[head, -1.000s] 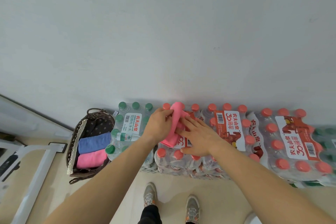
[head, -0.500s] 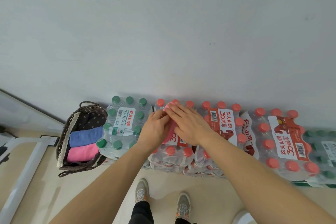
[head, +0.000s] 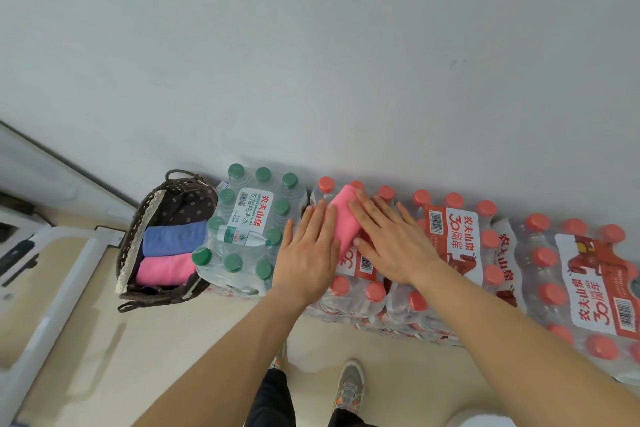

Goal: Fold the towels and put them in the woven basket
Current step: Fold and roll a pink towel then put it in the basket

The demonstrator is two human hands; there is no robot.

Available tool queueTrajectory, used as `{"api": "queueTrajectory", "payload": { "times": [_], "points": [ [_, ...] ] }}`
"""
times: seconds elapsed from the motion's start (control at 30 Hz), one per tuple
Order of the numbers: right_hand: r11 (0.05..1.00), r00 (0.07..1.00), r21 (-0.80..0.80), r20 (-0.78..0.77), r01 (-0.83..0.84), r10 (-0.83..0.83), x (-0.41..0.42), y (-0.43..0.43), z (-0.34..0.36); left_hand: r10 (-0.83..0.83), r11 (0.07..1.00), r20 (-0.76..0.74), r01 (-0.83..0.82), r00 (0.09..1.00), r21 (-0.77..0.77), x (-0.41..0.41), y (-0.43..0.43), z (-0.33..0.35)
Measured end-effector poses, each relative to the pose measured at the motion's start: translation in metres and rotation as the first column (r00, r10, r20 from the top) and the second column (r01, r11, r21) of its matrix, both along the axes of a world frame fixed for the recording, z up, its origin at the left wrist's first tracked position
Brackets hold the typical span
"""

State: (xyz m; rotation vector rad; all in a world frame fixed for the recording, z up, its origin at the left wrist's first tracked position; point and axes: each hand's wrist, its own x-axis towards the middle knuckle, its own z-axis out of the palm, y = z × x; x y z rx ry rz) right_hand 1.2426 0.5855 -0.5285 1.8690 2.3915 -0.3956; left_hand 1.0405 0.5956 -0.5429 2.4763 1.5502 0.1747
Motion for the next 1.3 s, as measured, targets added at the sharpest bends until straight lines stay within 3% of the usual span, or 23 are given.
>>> {"api": "queueTrajectory", "payload": {
  "times": [0.1,0.3,0.33,0.4,0.5,0.67,0.77,0.87,1.13,1.3],
  "points": [
    [0.999,1.000,0.037,-0.006,0.009,-0.009,-0.001,-0.001,-0.002,0.018,1.000,-0.021,-0.018,1.000,0.003,0.002,0.000,-0.002],
    [0.954,0.999,0.298,-0.007,-0.042,0.047,-0.017,0.028,0.038,0.039,0.999,-0.074,-0.039,0.997,-0.001,0.005,-0.004,0.002],
    [0.964,0.997,0.260,-0.029,-0.056,0.065,-0.021,0.036,0.046,0.053,0.999,-0.070,-0.053,0.996,-0.004,0.006,-0.007,0.004],
    [0.997,0.994,0.029,-0.083,-0.066,0.068,-0.024,0.056,0.058,0.088,0.996,-0.043,-0.088,0.995,0.008,0.009,-0.009,0.007],
    [0.956,0.996,-0.280,-0.036,-0.092,0.085,-0.026,0.078,0.065,0.174,0.984,0.052,-0.173,0.983,-0.034,0.013,-0.012,0.017],
    [0.907,0.979,-0.406,0.114,-0.110,0.170,-0.022,0.088,0.064,0.339,0.906,0.137,-0.284,0.931,-0.313,0.012,0.003,0.032],
    [0.902,0.967,-0.414,0.152,-0.125,0.204,-0.018,0.083,0.071,0.305,0.870,0.091,-0.239,0.948,-0.431,0.005,0.018,0.044],
    [0.915,0.989,-0.389,0.058,-0.105,0.138,-0.021,0.074,0.079,0.329,0.822,0.175,-0.190,0.928,-0.536,-0.009,0.026,0.061],
    [0.931,0.972,-0.361,-0.230,-0.049,-0.038,-0.090,0.078,0.096,0.459,0.758,0.283,-0.205,0.842,-0.619,-0.113,0.052,0.090],
    [0.914,0.874,-0.406,-0.438,0.016,-0.210,-0.173,0.099,0.093,0.704,0.649,0.412,-0.289,0.579,-0.704,-0.207,0.068,0.079]
  ]
}}
